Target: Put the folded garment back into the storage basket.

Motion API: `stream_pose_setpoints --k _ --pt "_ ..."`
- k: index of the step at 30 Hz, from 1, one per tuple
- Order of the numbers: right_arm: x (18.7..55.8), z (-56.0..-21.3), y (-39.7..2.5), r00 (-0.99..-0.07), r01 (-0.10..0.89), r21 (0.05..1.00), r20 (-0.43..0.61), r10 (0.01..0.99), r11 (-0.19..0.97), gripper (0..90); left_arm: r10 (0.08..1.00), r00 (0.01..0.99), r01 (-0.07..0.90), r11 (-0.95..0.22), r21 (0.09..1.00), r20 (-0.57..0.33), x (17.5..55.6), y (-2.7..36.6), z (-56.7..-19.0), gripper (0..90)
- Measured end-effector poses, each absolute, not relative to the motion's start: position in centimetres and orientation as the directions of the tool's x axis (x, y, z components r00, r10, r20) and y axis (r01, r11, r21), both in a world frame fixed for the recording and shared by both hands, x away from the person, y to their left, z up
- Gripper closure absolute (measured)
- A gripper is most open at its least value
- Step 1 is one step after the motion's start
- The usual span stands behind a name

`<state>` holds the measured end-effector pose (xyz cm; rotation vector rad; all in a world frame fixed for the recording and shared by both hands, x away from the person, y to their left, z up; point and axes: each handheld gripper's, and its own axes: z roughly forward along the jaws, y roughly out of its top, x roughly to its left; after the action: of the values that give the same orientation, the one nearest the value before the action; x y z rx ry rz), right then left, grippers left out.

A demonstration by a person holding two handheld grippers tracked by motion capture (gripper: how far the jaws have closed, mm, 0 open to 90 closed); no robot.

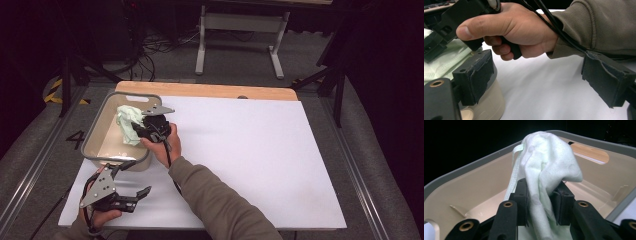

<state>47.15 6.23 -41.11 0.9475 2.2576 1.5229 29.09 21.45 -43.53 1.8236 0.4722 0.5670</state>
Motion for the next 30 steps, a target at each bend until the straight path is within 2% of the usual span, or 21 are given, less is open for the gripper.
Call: stream_pose_setpoints --k 15,30 --pt "46.9 -41.2 6.1 -0.753 0.364 0.899 0.13 0.645 0.244 66.4 0.572 0.808 0.05 -0.306 0.951 0.142 29.1 21.4 -43.6 12.1" --pt "46.9 -41.3 5.0 -0.744 0.359 0.898 0.111 0.659 0.254 56.3 0.57 0.808 0.048 -0.314 0.948 0.148 29.1 21.4 -43.6 12.1"
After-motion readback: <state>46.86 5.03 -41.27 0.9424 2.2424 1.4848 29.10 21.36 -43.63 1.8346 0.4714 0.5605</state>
